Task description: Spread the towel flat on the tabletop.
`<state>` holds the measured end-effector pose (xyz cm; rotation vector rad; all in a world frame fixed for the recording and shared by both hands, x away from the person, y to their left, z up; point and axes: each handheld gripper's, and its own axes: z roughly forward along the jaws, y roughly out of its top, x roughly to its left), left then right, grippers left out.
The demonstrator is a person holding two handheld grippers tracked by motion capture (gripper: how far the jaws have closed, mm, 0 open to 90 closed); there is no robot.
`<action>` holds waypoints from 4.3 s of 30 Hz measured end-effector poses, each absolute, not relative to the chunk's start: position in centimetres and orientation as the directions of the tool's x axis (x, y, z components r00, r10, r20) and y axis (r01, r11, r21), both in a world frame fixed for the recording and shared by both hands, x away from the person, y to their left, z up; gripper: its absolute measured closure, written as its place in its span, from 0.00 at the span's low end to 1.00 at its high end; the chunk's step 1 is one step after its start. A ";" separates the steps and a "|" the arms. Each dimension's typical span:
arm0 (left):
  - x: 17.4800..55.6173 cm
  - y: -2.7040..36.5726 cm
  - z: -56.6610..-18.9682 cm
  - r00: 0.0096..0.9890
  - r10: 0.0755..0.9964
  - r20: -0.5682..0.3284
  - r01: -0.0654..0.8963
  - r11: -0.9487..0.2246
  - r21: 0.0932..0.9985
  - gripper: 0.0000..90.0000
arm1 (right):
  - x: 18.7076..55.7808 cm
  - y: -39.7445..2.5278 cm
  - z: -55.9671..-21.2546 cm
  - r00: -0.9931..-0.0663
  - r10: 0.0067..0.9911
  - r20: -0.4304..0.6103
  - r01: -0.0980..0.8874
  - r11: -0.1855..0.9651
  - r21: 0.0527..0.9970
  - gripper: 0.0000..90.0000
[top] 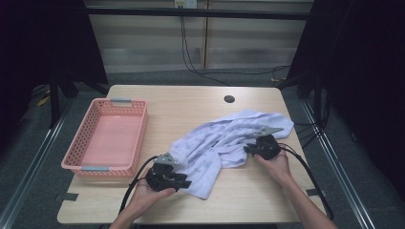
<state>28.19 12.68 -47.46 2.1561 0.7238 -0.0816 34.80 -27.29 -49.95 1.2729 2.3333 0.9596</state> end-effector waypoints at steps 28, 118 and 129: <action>27.8 10.2 -49.5 0.851 0.440 -0.286 0.513 -0.585 0.628 0.95 | 20.8 -25.1 -47.7 -0.654 0.726 0.212 0.576 0.297 0.761 0.49; 32.8 16.0 -37.5 0.828 0.483 -0.285 0.421 -0.200 0.885 0.96 | 27.6 -32.3 -34.9 -0.603 0.767 0.217 0.350 0.009 0.937 0.98; 37.3 14.8 -30.7 0.818 0.509 -0.267 0.359 -0.090 0.929 0.96 | 32.1 -34.3 -25.8 -0.524 0.829 0.195 0.213 -0.094 0.973 0.98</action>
